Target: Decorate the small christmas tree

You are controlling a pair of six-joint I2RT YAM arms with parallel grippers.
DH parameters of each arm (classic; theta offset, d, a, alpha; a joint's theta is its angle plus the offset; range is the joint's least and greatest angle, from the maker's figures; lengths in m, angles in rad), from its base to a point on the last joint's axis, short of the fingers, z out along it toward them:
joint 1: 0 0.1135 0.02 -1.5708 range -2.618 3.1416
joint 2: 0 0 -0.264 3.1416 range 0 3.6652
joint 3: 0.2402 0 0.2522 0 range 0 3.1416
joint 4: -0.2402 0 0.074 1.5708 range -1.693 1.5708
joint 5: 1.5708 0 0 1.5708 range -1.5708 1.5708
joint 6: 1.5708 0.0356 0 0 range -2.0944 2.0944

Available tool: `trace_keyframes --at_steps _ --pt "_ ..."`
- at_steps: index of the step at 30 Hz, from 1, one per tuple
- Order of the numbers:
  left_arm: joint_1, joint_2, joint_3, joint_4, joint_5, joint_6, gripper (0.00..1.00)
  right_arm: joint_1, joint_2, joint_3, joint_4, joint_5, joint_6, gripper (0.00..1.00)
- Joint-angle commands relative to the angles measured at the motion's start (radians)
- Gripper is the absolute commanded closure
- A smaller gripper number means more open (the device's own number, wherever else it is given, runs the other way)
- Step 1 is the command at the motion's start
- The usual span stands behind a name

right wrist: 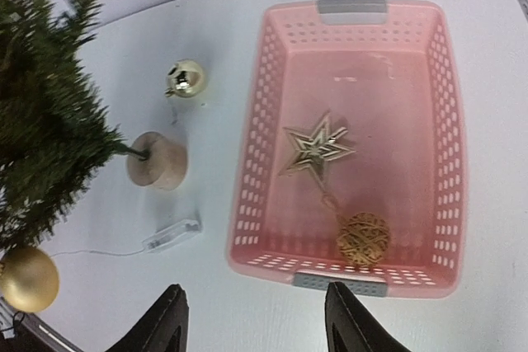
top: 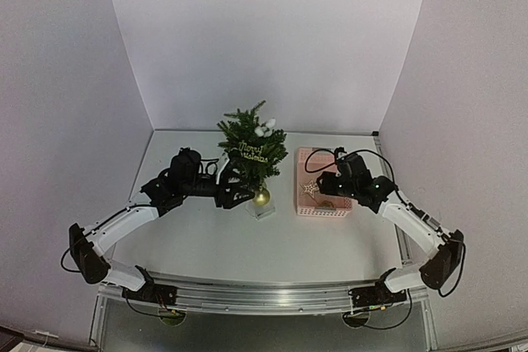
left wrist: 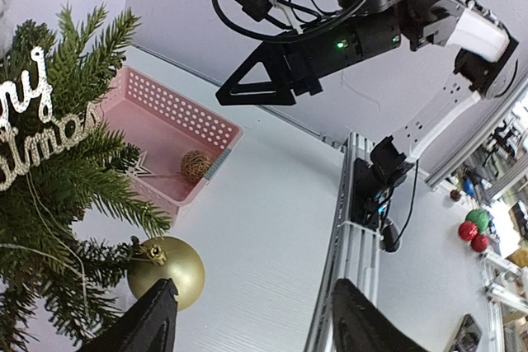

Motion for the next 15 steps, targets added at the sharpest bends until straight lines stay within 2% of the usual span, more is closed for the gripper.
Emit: trace_keyframes --at_steps 1,4,11,15 --pt "0.008 -0.061 -0.021 0.082 0.039 0.003 0.25 -0.097 0.103 0.093 -0.106 0.008 0.009 0.46" --pt "0.046 -0.054 -0.005 0.097 0.057 -0.024 0.19 -0.163 0.206 0.157 -0.13 -0.067 -0.002 0.48" --pt "0.177 -0.046 0.024 0.2 0.141 -0.133 0.16 -0.226 0.469 0.369 -0.192 -0.13 -0.084 0.53" --pt "0.249 -0.05 0.037 0.23 0.143 -0.157 0.15 -0.243 0.578 0.502 -0.358 -0.117 -0.092 0.54"
